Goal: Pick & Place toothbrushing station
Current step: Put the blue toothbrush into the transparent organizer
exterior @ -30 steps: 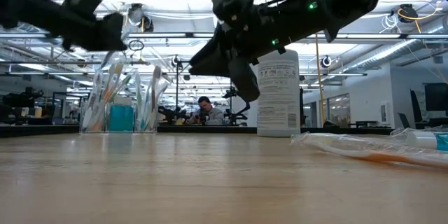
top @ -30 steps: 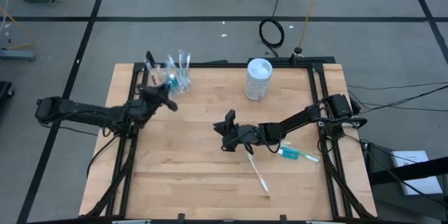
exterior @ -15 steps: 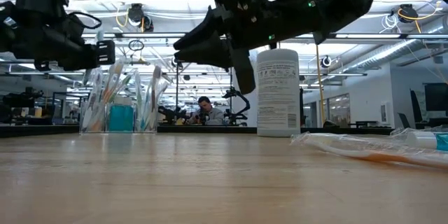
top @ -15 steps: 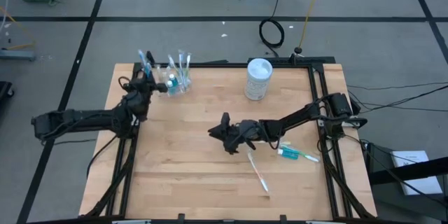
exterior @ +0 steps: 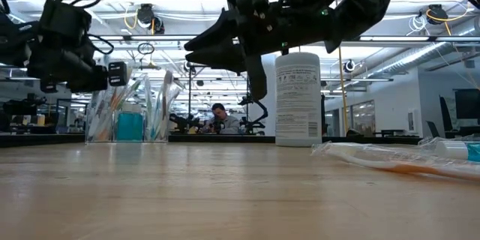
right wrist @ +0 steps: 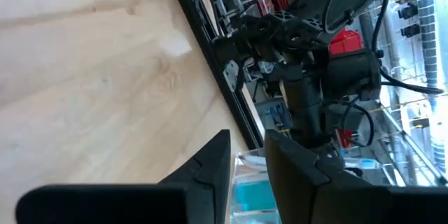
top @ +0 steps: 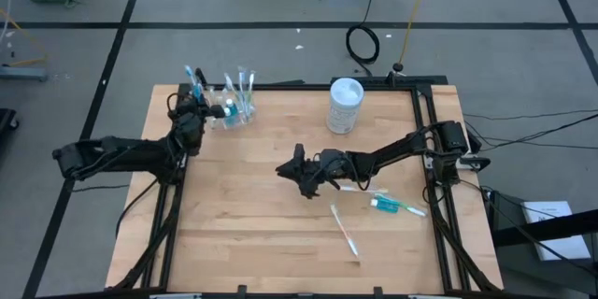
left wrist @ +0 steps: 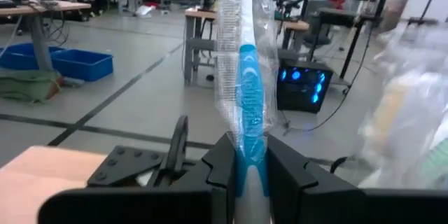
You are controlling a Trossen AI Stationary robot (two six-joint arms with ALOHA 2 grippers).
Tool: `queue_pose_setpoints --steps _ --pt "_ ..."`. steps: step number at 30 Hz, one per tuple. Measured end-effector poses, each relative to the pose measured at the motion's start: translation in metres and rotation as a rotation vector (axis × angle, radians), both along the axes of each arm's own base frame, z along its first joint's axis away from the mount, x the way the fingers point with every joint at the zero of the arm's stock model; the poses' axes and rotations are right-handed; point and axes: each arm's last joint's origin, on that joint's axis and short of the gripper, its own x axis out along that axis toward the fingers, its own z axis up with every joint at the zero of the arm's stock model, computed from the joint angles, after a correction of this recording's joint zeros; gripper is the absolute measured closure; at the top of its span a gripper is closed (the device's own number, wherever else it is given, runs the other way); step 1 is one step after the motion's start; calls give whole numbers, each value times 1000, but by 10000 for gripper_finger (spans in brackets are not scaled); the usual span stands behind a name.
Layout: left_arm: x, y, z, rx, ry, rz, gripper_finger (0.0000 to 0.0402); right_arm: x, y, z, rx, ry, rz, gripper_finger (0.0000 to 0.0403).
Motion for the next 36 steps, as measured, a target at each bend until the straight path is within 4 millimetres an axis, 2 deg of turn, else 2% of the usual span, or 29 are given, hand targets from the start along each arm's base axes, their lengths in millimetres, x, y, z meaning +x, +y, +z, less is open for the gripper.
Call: queue_pose_setpoints --steps 5,14,18,23,27,31,36 --pt "7 4 1 22 -9 -108 351 0 -5 0 -10 -5 -10 323" --pt "10 7 -22 -82 75 -79 351 1 -7 1 -3 -14 -17 323" --pt "11 7 -24 -96 116 -107 350 0 -5 1 -2 -15 -14 323" --pt "11 6 -24 -89 258 -100 350 0 -5 1 -2 -14 -14 324" --pt "10 6 -24 -87 227 -60 349 0 -5 1 -2 -13 -14 324" --pt "14 4 -25 -94 196 -148 335 1 -5 1 15 -13 -17 323" --pt "16 0 -25 -88 212 -151 302 1 -5 1 60 -13 -24 323"
